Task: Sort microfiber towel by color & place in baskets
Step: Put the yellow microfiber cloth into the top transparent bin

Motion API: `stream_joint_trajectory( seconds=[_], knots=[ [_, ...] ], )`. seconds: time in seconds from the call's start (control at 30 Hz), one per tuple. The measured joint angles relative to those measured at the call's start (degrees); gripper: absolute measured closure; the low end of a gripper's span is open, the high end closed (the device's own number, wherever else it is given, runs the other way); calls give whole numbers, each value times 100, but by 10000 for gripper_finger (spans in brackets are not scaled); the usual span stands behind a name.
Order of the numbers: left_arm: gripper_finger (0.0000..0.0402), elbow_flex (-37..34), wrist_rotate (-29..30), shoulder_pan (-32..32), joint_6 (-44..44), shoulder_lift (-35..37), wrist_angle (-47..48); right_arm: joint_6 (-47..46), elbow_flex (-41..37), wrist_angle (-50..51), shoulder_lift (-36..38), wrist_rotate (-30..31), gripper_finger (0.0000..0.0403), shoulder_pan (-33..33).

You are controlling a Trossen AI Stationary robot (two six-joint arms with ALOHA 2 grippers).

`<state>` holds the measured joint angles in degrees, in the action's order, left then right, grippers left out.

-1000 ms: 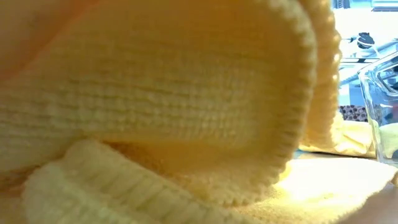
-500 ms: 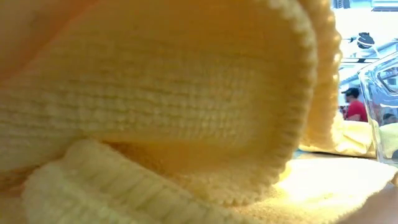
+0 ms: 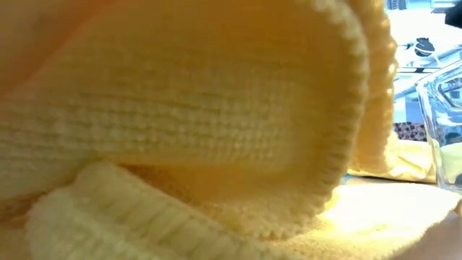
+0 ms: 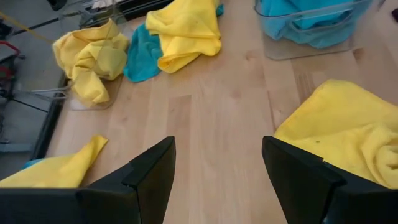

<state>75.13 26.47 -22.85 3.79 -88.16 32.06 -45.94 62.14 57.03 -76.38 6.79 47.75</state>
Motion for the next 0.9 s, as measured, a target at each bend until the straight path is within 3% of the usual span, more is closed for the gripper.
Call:
stream_joint_trajectory(
  seconds=[0.33,0.57,0.9],
  knots=[
    [155,0,-1050,-54,-71,-378,-218,972,775,-169,2,952,265,0],
    [155,-4,-1821,-96,-155,-917,-575,1467,777,-561,0,1130,265,-16],
    [155,-4,-2314,-112,-157,-1632,-1156,1818,777,-856,0,1432,265,-16]
  ],
)
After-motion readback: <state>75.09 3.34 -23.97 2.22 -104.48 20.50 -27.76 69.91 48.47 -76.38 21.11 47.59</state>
